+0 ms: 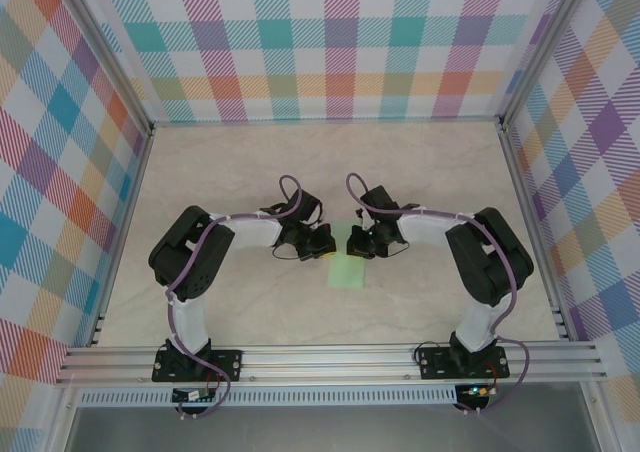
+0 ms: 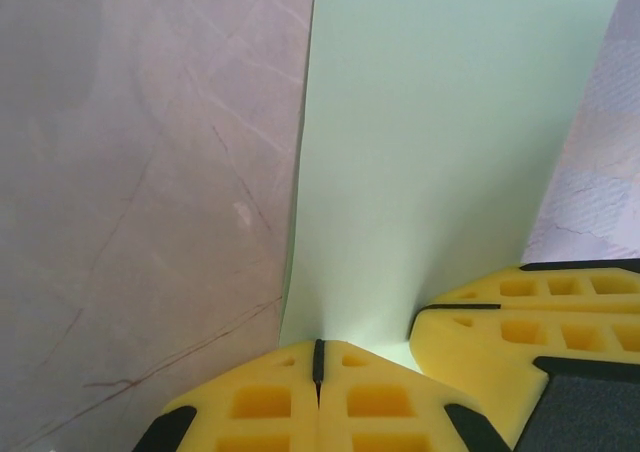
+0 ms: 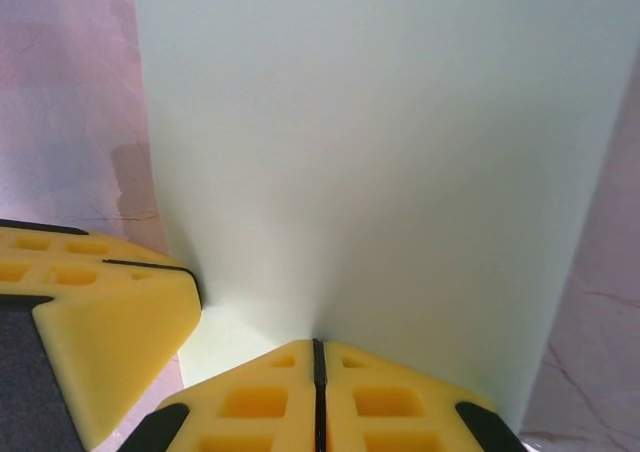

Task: Fold a paper plane with a square sheet of paper (pick it up from the middle)
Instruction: Fold the square sheet of paper in half at the center of the table.

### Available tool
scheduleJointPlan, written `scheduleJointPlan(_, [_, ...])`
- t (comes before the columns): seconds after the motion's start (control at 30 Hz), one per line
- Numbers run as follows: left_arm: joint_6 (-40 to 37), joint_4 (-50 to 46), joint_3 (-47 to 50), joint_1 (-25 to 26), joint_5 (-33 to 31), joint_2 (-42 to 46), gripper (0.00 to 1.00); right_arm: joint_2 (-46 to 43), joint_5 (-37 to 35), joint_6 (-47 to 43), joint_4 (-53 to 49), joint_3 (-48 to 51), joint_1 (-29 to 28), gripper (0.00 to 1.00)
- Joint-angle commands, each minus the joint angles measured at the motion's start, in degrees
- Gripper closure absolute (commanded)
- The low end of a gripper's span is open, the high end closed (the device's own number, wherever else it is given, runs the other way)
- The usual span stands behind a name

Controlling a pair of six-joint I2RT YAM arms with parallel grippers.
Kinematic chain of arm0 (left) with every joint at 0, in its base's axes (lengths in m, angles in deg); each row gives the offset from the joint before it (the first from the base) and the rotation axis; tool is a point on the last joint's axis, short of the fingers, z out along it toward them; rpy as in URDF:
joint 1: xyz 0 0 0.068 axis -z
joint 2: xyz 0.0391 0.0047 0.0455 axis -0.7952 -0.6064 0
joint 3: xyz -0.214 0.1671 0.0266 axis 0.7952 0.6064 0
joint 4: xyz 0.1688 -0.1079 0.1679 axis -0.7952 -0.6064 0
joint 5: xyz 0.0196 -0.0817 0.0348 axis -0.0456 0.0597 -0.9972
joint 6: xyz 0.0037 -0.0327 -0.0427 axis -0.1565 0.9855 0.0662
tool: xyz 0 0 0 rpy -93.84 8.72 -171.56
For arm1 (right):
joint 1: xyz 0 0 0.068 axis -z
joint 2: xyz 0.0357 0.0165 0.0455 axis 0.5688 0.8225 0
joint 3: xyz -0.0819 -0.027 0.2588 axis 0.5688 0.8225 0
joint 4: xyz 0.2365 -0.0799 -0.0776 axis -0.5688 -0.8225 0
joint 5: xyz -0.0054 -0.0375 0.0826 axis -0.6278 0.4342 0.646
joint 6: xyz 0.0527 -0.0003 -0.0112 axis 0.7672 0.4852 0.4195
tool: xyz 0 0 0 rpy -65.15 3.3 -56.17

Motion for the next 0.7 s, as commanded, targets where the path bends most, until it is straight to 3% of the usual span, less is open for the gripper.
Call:
scheduleJointPlan(0.0, [0.6,-14.4,4.4,0.4,-11.3,-6.9,1.00,-0.8,-4.9,-1.8,-6.4,3.2,2.2,0.92])
scheduleJointPlan(0.4, [0.2,-14.1,4.4,0.4,-11.0,-7.3,1.00,-2.2,-6.1,-2.0,-5.8,6.5,3.8,0.94])
scheduleJointPlan(0.67, [-0.5,-13.7,4.4,0.4,-10.0,-7.6,1.00,-7.9,-2.8,-2.4,4.5,10.9,5.0,0.94])
